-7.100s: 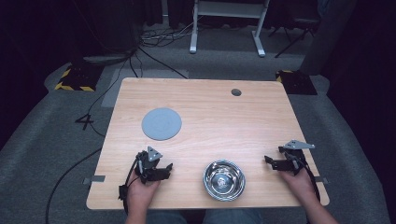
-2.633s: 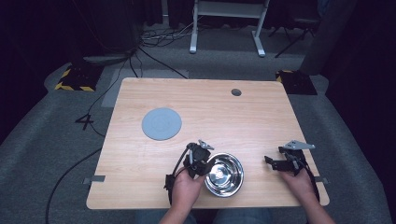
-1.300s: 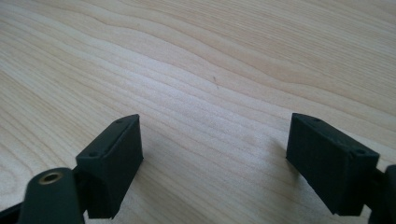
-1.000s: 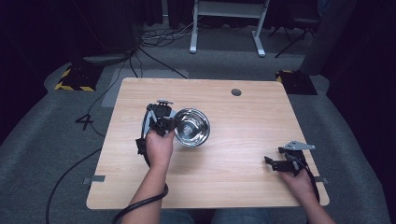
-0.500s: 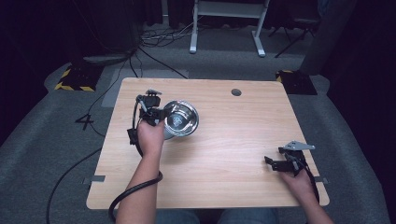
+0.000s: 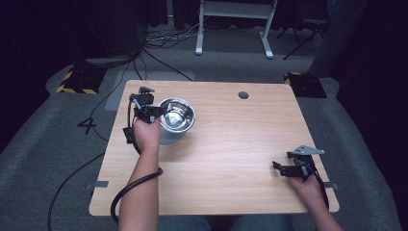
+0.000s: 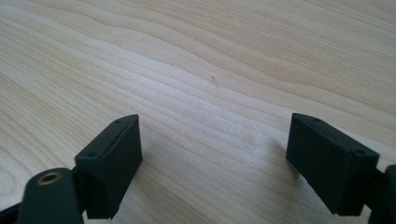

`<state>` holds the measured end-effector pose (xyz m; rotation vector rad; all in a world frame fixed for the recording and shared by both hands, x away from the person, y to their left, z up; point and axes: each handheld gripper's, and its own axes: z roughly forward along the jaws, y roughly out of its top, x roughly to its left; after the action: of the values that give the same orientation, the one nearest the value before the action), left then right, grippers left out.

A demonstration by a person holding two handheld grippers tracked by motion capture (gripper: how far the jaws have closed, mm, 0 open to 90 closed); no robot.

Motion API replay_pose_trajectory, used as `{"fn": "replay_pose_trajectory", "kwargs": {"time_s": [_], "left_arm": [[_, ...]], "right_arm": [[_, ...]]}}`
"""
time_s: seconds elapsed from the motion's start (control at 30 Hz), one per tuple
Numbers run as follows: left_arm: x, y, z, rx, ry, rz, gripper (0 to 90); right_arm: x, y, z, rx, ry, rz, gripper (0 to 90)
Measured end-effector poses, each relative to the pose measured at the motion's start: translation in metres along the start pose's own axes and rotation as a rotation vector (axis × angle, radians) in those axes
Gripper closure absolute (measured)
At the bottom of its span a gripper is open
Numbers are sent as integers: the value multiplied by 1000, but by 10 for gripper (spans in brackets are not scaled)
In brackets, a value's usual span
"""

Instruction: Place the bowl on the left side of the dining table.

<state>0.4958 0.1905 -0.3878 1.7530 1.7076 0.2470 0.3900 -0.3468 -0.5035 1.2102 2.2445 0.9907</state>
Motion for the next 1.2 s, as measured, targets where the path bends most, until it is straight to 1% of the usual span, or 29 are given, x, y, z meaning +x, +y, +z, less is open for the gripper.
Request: {"fn": "replay_pose_trajectory", "kwargs": {"time_s": [0.03, 0.1, 0.13, 0.17, 0.23, 0.27, 0.3, 0.33, 0.37, 0.4, 0.43, 0.5, 0.6, 0.63, 0.67, 0.7, 0.73, 0.77, 0.83, 0.9, 0.93, 0.97, 1.07, 1.1, 1.13, 1.2], "left_arm": [[5, 1, 1, -3, 2, -15, 829], [7, 2, 2, -8, 10, -22, 829], [10, 1, 4, -2, 3, -32, 829], [14, 1, 5, -5, 8, -49, 829], [20, 0, 9, -12, 3, -91, 829], [20, 0, 9, -12, 3, -91, 829], [22, 1, 10, -6, -2, -105, 829], [25, 2, 11, -14, 26, -89, 829], [25, 2, 12, -16, 14, -109, 829], [25, 2, 12, -16, 14, -109, 829], [26, 2, 14, -14, 6, -119, 829], [27, 3, 16, -10, 15, -118, 829], [29, 2, 19, -11, 11, -127, 829], [31, 2, 19, -2, 10, -126, 829], [33, 2, 21, -8, 12, -133, 829], [34, 1, 22, -9, 3, -139, 829], [35, 1, 24, 2, -1, -147, 829], [37, -1, 28, 4, 12, -140, 829], [39, -2, 31, 14, 7, -145, 829], [40, -3, 34, 8, 11, -152, 829], [43, -4, 39, 21, 14, -149, 829], [45, -4, 41, 22, 17, -152, 829], [49, -6, 47, 33, -5, -167, 829], [50, -7, 48, 36, -6, -173, 829], [51, -7, 50, 31, 2, -176, 829], [52, -8, 51, 39, 2, -172, 829]], "right_arm": [[0, 0, 0, 0, 0, 0, 184], [0, 0, 0, 0, 0, 0, 184], [0, 0, 0, 0, 0, 0, 184], [0, 0, 0, 0, 0, 0, 184], [0, 0, 0, 0, 0, 0, 184], [0, 0, 0, 0, 0, 0, 184], [0, 0, 0, 0, 0, 0, 184], [0, 0, 0, 0, 0, 0, 184], [0, 0, 0, 0, 0, 0, 184], [0, 0, 0, 0, 0, 0, 184], [0, 0, 0, 0, 0, 0, 184], [0, 0, 0, 0, 0, 0, 184], [0, 0, 0, 0, 0, 0, 184], [0, 0, 0, 0, 0, 0, 184], [0, 0, 0, 0, 0, 0, 184], [0, 0, 0, 0, 0, 0, 184], [0, 0, 0, 0, 0, 0, 184], [0, 0, 0, 0, 0, 0, 184], [0, 0, 0, 0, 0, 0, 184], [0, 0, 0, 0, 0, 0, 184], [0, 0, 0, 0, 0, 0, 184], [0, 0, 0, 0, 0, 0, 184], [0, 0, 0, 0, 0, 0, 184], [0, 0, 0, 0, 0, 0, 184], [0, 0, 0, 0, 0, 0, 184], [0, 0, 0, 0, 0, 0, 184]]}}
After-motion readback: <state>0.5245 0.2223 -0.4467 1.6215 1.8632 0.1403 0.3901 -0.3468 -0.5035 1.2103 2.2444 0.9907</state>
